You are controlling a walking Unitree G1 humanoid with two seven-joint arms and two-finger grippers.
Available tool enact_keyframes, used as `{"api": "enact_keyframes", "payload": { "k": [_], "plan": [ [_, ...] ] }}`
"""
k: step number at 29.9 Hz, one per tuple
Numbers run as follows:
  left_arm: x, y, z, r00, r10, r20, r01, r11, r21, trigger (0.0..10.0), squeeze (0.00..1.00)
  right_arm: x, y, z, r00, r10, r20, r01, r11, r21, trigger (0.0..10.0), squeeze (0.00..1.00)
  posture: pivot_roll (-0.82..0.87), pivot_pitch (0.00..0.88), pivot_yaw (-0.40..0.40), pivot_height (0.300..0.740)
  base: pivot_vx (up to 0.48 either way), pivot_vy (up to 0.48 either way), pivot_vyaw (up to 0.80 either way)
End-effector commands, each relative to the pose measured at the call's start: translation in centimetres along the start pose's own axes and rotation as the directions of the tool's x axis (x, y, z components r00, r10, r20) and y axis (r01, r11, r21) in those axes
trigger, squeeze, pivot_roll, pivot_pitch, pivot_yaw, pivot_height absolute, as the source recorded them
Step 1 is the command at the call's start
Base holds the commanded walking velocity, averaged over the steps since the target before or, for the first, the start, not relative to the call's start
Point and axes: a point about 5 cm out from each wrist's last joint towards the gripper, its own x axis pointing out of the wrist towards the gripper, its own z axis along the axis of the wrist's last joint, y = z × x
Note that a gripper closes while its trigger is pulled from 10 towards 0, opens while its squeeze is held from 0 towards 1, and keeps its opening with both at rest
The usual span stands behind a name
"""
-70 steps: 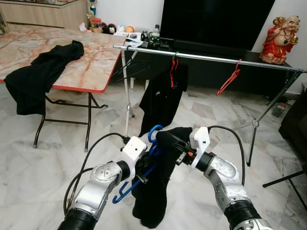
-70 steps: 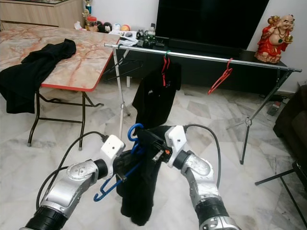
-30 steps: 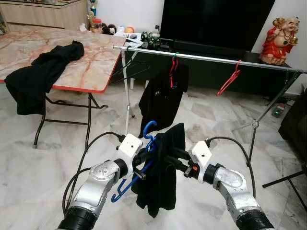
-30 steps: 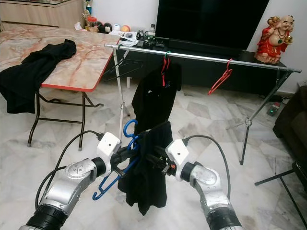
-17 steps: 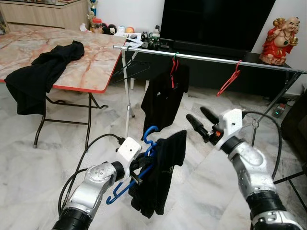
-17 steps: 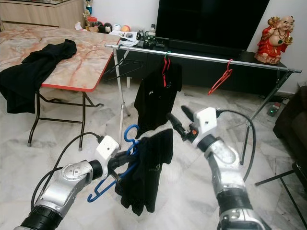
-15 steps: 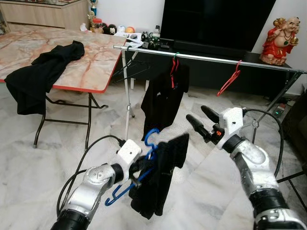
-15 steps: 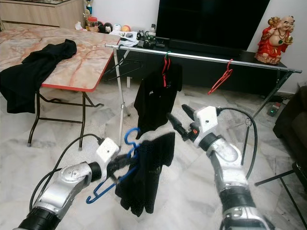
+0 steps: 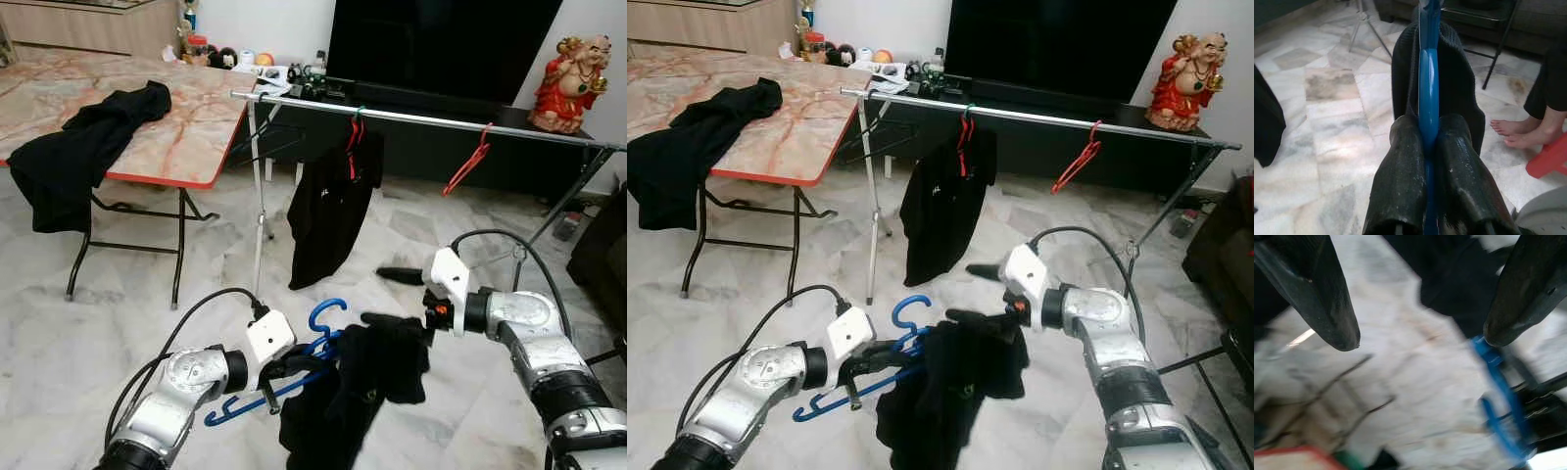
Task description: Hang hanger
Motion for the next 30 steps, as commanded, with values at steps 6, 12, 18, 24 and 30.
{"api": "enact_keyframes", "payload": {
  "k": [6, 12, 18, 24, 30],
  "plan": [
    [0.4, -0.1, 2.3, 0.995, -0.079, 0.057, 0.074, 0.994, 0.085, 10.0, 0.0, -1.1, 0.4, -1.0, 0.985, 0.141, -0.104, -0.137, 0.99, 0.044, 10.0, 1.0, 0.13, 0.0, -0.137, 0.74, 0.0, 0.0, 0.0],
    [0.3, -0.3, 2.5, 0.992, -0.12, 0.043, 0.115, 0.988, 0.105, 10.0, 0.0, -1.4, 0.5, -1.7, 0.968, 0.177, -0.177, -0.17, 0.984, 0.052, 10.0, 1.0, 0.13, 0.0, -0.134, 0.74, 0.0, 0.0, 0.0],
    [0.3, -0.6, 2.8, 0.987, -0.158, 0.026, 0.154, 0.98, 0.122, 10.0, 0.0, -0.9, 0.1, -1.8, 0.971, 0.1, -0.219, -0.106, 0.994, -0.016, 10.0, 0.0, 0.14, 0.0, -0.134, 0.74, 0.0, 0.0, 0.0],
    [0.4, -1.0, 3.5, 0.981, -0.193, 0.028, 0.188, 0.972, 0.139, 10.0, 0.0, 0.0, 0.4, -2.4, 0.97, 0.079, -0.231, -0.086, 0.996, -0.016, 10.0, 0.0, 0.16, 0.0, -0.138, 0.74, 0.0, 0.0, 0.0],
    [0.4, -1.6, 4.2, 0.969, -0.247, 0.025, 0.239, 0.956, 0.171, 10.0, 0.0, 1.0, 0.8, -2.4, 0.974, 0.14, -0.177, -0.135, 0.99, 0.041, 10.0, 0.0, 0.16, 0.0, -0.139, 0.74, 0.0, 0.0, 0.0]
  ]
}}
